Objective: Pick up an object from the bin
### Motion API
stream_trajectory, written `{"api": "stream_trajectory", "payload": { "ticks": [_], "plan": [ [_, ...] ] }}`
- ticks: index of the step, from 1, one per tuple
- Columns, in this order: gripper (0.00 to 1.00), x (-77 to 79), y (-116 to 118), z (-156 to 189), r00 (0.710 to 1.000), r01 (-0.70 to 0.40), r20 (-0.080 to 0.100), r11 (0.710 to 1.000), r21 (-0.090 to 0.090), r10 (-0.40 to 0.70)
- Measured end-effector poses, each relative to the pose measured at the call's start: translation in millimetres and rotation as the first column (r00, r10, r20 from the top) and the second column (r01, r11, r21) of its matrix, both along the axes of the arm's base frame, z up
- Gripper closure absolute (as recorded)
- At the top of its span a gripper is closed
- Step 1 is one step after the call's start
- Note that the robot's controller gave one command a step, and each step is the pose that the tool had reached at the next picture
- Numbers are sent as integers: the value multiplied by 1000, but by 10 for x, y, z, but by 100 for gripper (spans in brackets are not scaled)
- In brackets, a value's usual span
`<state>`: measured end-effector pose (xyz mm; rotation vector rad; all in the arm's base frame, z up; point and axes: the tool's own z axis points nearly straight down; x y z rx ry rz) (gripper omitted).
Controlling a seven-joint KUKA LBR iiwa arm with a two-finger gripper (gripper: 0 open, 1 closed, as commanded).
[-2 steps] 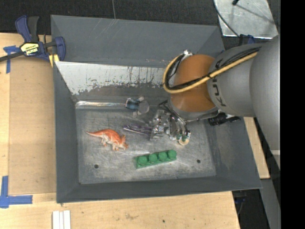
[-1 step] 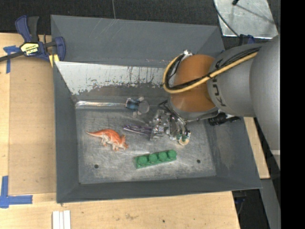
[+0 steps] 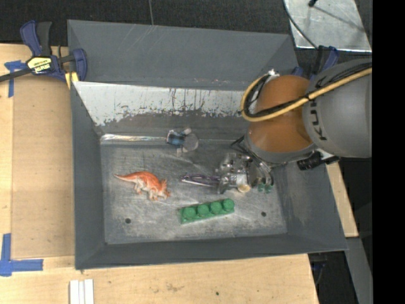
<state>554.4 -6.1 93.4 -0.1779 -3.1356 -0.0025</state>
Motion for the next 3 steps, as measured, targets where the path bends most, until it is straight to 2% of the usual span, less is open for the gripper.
{"api": "stream_trajectory", "payload": {
  "ticks": [1, 2, 3],
  "plan": [
    [100, 194, -93, 337, 996, 88, 4, 996, -6, -88],
    [100, -23, -16, 408, 998, 62, 6, 998, -1, -62],
    [100, 230, -158, 918, 998, 71, -2, 998, -1, -71]
  ]
}}
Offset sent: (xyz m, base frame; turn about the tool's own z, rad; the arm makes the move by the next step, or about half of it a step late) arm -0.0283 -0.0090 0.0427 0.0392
